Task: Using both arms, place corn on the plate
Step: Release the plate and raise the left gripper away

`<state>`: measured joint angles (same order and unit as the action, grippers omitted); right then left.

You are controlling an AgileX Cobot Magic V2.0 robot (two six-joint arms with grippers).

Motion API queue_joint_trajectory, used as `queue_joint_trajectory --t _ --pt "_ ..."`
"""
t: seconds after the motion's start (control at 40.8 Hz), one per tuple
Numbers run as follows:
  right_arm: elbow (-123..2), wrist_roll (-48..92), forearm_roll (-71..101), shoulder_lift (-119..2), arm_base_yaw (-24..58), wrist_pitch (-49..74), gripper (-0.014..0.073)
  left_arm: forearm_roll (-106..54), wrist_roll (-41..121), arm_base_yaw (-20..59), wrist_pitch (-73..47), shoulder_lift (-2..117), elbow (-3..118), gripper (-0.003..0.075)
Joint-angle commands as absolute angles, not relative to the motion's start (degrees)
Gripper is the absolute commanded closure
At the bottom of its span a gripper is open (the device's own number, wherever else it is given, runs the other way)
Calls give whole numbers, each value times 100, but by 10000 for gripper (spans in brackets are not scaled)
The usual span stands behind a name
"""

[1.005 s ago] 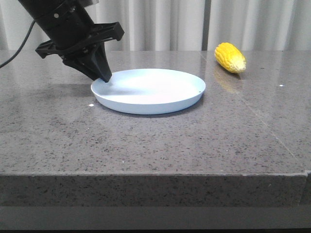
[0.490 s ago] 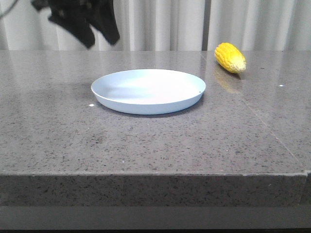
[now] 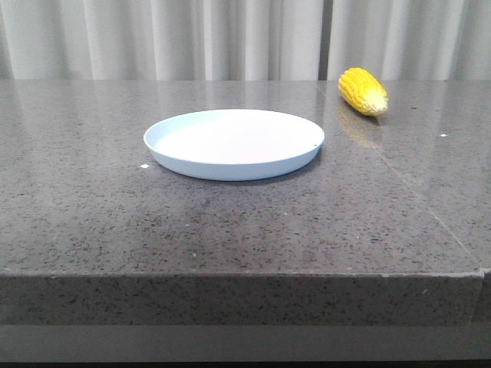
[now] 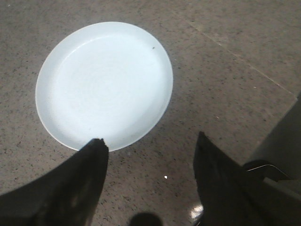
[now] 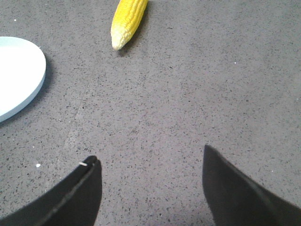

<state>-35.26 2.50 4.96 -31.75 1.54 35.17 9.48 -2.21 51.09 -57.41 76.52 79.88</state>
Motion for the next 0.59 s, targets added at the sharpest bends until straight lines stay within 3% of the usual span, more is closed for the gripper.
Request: queue_joint_trajectory --t 0.0,0.564 --pt "-3723 291 458 -3243 115 3117 104 1071 -354 5399 -5259 7000 7732 317" --pt "-3723 291 537 -3243 115 3117 104 805 -354 5483 -4860 4655 5690 318"
